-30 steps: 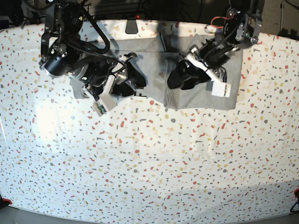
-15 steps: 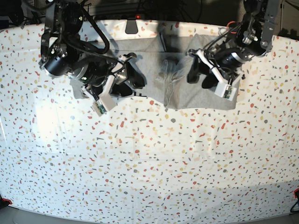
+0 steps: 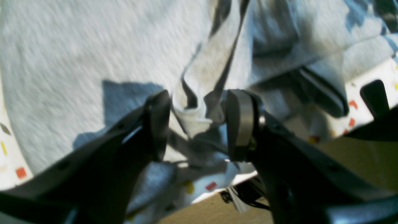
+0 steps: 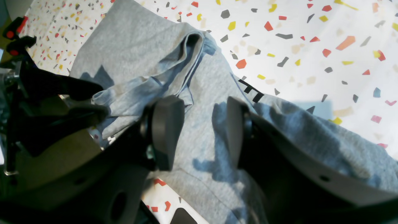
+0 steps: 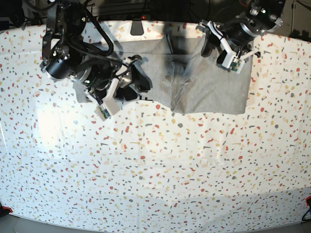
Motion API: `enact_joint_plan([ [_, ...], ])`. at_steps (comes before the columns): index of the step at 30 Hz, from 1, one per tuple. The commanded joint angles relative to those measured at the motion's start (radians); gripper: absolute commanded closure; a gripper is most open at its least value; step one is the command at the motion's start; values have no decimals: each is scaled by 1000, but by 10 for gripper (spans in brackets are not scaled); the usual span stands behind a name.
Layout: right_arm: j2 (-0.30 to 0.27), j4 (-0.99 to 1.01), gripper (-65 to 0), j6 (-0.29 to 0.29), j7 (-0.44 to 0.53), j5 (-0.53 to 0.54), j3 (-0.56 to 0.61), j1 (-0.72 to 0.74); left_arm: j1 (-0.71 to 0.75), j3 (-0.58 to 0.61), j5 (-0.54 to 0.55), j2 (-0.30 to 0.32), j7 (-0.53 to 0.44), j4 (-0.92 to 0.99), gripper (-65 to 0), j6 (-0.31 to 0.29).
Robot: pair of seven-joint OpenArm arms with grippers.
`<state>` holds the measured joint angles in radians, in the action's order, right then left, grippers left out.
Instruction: Fold the T-shirt properly
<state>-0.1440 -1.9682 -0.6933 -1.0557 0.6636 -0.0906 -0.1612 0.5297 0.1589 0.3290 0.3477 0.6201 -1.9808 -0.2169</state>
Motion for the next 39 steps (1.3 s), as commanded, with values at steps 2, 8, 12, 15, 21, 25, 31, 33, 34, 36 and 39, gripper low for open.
enact_joint_plan([
  [2, -3, -18, -270, -5, 16, 19, -2, 11, 11, -2, 51, -2, -32, -20, -291, -5],
  [8, -3, -18, -270, -5, 16, 20, -2, 11, 22, 1, 186, -71, -11, -20, -290, -139],
  [12, -3, -18, -270, -5, 16, 20, -2, 11, 22, 1, 274, -133, 27, -20, -290, -252],
  [15, -12, -18, -270, -5, 16, 20, -2, 11, 19, 1, 377, -153, 35, -20, -290, -334],
  [21, -90, -18, -270, -5, -10, 20, -10, 12, -5, -101, 427, -145, -26, -24, -290, -352],
  [25, -137, -18, -270, 28, -38, 21, -87, 11, -9, -276, 367, -148, -65, -24, -290, -319],
  [31, -220, -17, -270, 51, -84, 108, -263, 11, -9, -396, 181, -148, -63, -22, -291, -277],
  [33, -251, -10, -270, 50, -109, 114, -303, 11, -9, -392, 137, -148, -68, -22, -291, -276],
  [34, -268, 5, -270, 51, -115, 115, -316, 11, -10, -392, 131, -148, -74, -22, -290, -276],
  [36, -309, 67, -270, 51, -117, 122, -325, 11, -18, -392, 131, -148, -75, -22, -290, -261],
  [39, -357, 196, -270, 49, -128, 169, -325, 13, -20, -392, 130, -148, -75, -22, -290, -238],
])
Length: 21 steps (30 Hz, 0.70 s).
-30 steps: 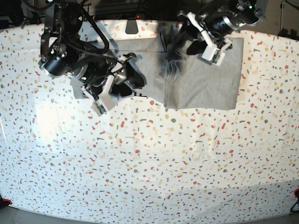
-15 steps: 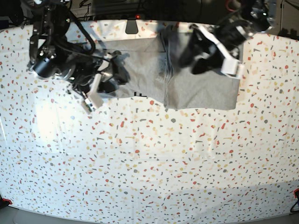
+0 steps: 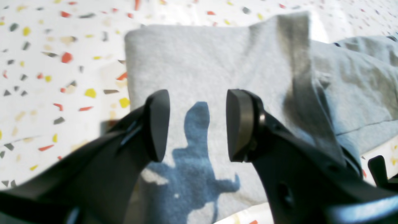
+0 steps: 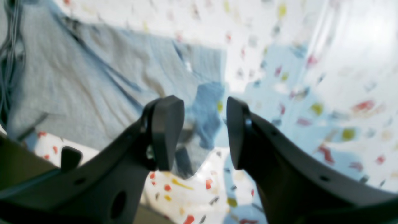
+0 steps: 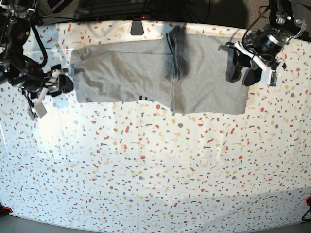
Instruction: Fold the T-shirt properly
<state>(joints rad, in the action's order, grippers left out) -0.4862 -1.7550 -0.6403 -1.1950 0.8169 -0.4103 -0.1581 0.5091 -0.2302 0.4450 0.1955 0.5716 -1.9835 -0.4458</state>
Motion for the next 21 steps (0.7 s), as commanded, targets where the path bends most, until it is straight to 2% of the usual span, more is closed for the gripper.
enact_joint_plan([
  [1, -26, 27, -270, -11, 11, 26, -6, 16, 0, -3, 14, 5, -27, -19, -290, -10],
  [6, -47, 194, -270, -58, 9, 29, -6, 69, 0, -3, 15, 5, -27, -19, -290, -10],
  [10, -45, 300, -270, -58, 53, 28, 6, 113, 1, -3, 15, 5, -24, -19, -290, -10],
  [15, -45, 408, -270, -58, 72, 21, 102, 159, 1, -3, 15, 5, -24, -19, -290, -10],
  [21, -43, 423, -270, -58, 63, 34, 196, 160, 1, -3, 5, 5, -24, -19, -290, -10],
])
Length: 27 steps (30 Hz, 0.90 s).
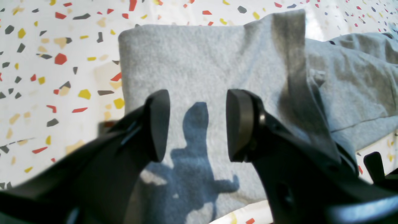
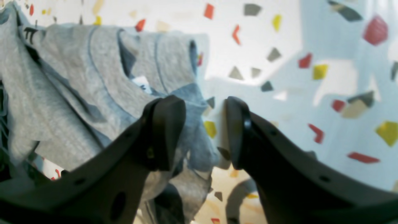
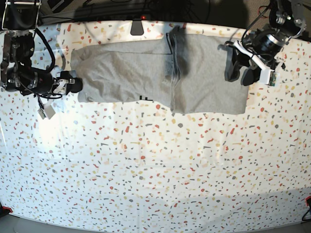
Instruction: Fold the T-shirt properly
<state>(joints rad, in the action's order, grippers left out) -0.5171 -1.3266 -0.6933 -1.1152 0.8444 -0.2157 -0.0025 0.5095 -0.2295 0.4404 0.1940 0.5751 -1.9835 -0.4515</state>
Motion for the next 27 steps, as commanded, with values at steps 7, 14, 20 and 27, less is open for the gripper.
enact_joint_plan([
  [7, -11, -5, -270, -5, -117, 185, 13, 5, 0, -4, -47, 6, -31, -19, -290, -3],
  [14, -11, -5, -187, -5, -125, 208, 13, 5, 0, -4, -48, 6, -31, -19, -290, -3],
  [20, -15, -6, 0, -5, -23, 207, 11, 5, 0, -4, -48, 6, -30, -19, -290, -3],
  [27, -74, -9, 0, -5, -41, 216, -66, 39, 0, -4, -48, 6, -31, -19, -290, 18],
])
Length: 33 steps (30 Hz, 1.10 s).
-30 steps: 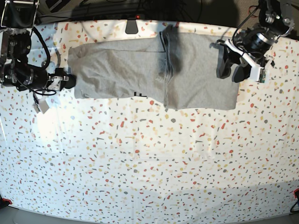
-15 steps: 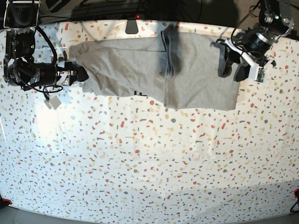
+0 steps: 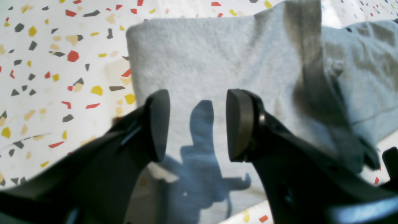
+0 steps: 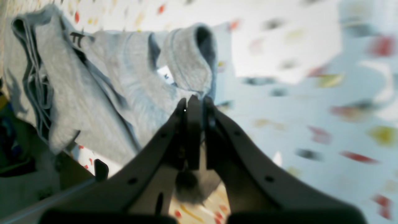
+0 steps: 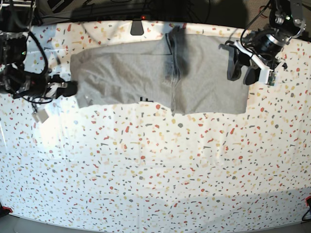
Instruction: Fold the T-shirt properly
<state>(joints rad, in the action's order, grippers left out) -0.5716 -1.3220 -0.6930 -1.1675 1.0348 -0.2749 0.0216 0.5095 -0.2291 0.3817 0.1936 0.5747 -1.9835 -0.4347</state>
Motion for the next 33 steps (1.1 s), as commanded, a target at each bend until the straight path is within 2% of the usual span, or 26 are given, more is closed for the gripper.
enact_joint_plan([
  [1, -26, -14, 0, -5, -5, 42, -19, 14, 0, -4, 11, 6, -31, -19, -290, 8],
  [3, -35, -14, 0, -5, -48, 98, -42, 14, 0, -4, 8, 6, -31, -19, -290, 17],
  [7, -41, -18, 0, -5, -140, 238, -67, 14, 0, -4, -67, 6, -50, -19, -290, 17],
  [11, -40, -92, 0, -5, -140, 276, -71, -10, 1, -4, -79, 6, -51, -19, -290, 33],
  [16, -14, -317, 0, -5, -140, 280, -71, -76, 0, -4, -79, 6, -90, 35, -290, 46],
  [21, 111, -554, 0, -5, -138, 245, -71, -117, 1, -4, -79, 6, -197, 170, -290, 42],
  [24, 206, -638, 0, -5, -123, 213, -71, -125, 0, -4, -79, 6, -210, 225, -290, 14],
  [29, 377, -673, 0, -5, -98, 168, -34, -125, 0, -4, -127, 6, -210, 269, -290, -17],
  [33, 477, -673, 0, -5, -90, 103, 75, -124, 0, -4, -139, 6, -211, 271, -290, -42],
])
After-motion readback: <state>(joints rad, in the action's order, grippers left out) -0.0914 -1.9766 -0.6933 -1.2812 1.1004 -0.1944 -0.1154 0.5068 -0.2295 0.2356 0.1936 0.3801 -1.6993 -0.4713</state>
